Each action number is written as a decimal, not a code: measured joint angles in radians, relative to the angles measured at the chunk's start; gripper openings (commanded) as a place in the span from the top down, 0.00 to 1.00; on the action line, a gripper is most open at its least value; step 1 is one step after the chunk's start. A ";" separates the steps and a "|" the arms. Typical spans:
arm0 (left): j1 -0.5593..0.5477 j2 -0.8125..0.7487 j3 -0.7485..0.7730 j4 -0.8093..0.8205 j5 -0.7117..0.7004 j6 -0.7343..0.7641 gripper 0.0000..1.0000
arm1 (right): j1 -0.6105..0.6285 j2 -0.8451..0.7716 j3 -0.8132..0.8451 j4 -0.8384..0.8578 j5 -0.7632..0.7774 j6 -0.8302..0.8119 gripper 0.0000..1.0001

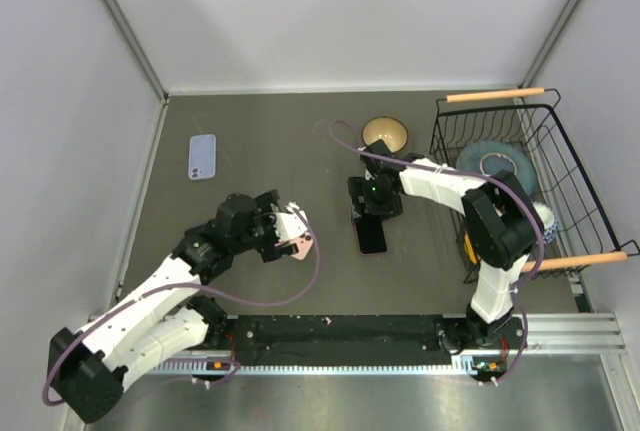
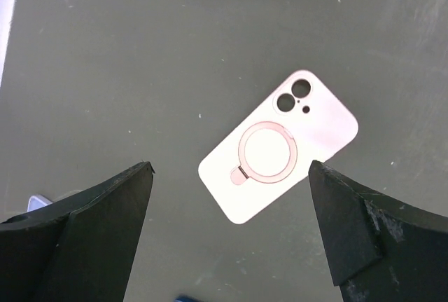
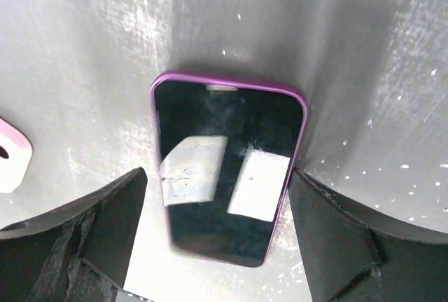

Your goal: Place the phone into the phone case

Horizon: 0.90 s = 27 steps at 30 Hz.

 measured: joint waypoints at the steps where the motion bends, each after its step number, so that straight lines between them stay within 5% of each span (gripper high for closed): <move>1: -0.002 0.023 -0.003 -0.005 0.003 0.047 0.01 | -0.001 0.000 0.002 0.005 -0.010 0.003 0.12; 2: -0.002 0.045 -0.002 -0.007 0.006 0.077 0.01 | -0.001 -0.001 0.002 0.010 -0.014 0.005 0.01; 8: -0.014 0.196 0.022 -0.061 0.054 0.241 0.01 | -0.014 -0.068 -0.004 0.016 -0.048 -0.006 0.01; 18: -0.037 0.482 0.103 -0.073 0.064 0.404 0.01 | -0.080 -0.504 -0.109 0.029 -0.073 -0.051 0.01; 27: -0.051 0.615 0.146 -0.085 0.076 0.451 0.01 | -0.103 -0.579 -0.174 0.019 -0.052 -0.076 0.01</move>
